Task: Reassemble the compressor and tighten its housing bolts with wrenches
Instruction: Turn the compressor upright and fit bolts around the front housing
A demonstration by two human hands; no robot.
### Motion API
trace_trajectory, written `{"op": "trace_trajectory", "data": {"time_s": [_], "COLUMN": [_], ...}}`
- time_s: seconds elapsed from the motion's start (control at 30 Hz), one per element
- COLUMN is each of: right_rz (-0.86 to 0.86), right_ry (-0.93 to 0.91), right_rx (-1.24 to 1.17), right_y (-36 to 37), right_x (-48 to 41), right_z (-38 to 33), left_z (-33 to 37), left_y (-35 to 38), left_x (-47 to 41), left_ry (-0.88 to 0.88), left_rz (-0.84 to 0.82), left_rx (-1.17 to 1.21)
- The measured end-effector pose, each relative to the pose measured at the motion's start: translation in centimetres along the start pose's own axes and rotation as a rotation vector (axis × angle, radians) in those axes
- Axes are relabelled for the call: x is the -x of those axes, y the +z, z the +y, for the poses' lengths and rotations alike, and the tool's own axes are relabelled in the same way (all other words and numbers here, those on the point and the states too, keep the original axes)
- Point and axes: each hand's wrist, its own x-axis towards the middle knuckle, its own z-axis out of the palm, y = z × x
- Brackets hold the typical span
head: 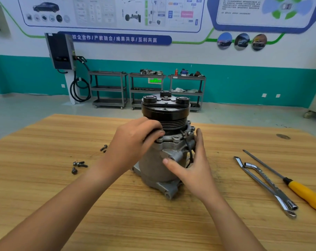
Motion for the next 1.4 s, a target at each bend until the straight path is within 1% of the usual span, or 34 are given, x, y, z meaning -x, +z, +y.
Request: {"op": "trace_trajectory", "data": {"time_s": [0.33,0.4,0.53,0.57,0.63,0.67,0.7,0.73,0.77,0.83,0.9,0.97,1.0,1.07,1.2,1.27,1.33,1.37,1.4], "right_rz": [0.002,-0.003,-0.016,-0.017,-0.021,-0.024,-0.026,-0.028,-0.027,-0.025,-0.026,-0.028,-0.028,-0.025,-0.02,-0.013,-0.013,-0.014,-0.013], "right_ry": [-0.017,-0.01,0.001,0.001,0.001,-0.002,-0.006,-0.01,-0.01,-0.011,-0.01,-0.008,-0.007,-0.005,0.003,-0.001,-0.001,0.0,0.001], "right_rx": [-0.001,0.006,0.015,0.012,0.006,0.002,-0.003,-0.007,-0.01,-0.015,-0.022,-0.025,-0.026,-0.032,-0.045,-0.056,-0.059,-0.062,-0.067], "right_y": [-0.1,-0.1,-0.2,-0.2,-0.3,-0.3,-0.3,-0.3,-0.3,-0.3,-0.3,-0.4,-0.4,-0.4,-0.5,-0.6,-0.6,-0.5,-0.5], "right_x": [0.1,0.1,0.2,0.3,0.3,0.3,0.3,0.3,0.3,0.3,0.3,0.4,0.4,0.5,0.7,0.8,0.9,0.9,0.9], "right_z": [0.0,-0.1,-0.1,-0.1,0.0,0.1,0.1,0.2,0.2,0.2,0.2,0.2,0.1,0.1,-0.2,-0.2,-0.2,-0.2,-0.2], "left_z": [-1.3,-1.3,-0.7,-0.7,-1.5,-2.3,-3.5,-5.0,-6.7,-9.5,-11.3,-11.8,-11.8,-11.9,-12.4,-12.2,-11.6,-11.2,-10.5], "left_y": [-0.7,-1.0,-1.5,-1.7,-2.7,-3.4,-4.2,-5.1,-5.9,-7.2,-7.5,-6.9,-6.4,-5.1,-3.1,-3.3,-4.0,-4.4,-4.7], "left_x": [0.9,1.1,1.8,2.2,3.4,4.3,5.4,6.9,8.5,11.7,14.0,14.9,14.9,14.6,14.1,14.0,13.9,13.6,13.3], "left_ry": [0.038,-0.054,-0.267,-0.303,-0.41,-0.486,-0.569,-0.655,-0.745,-0.912,-0.991,-1.006,-0.996,-0.967,-0.916,-0.929,-0.95,-0.932,-0.889], "left_rz": [-0.048,-0.079,-0.153,-0.132,-0.022,0.045,0.097,0.1,0.039,-0.16,-0.314,-0.417,-0.433,-0.423,-0.454,-0.47,-0.451,-0.415,-0.344], "left_rx": [0.096,0.188,0.452,0.491,0.535,0.525,0.464,0.343,0.175,-0.127,-0.236,-0.262,-0.265,-0.289,-0.456,-0.502,-0.507,-0.479,-0.404]}}
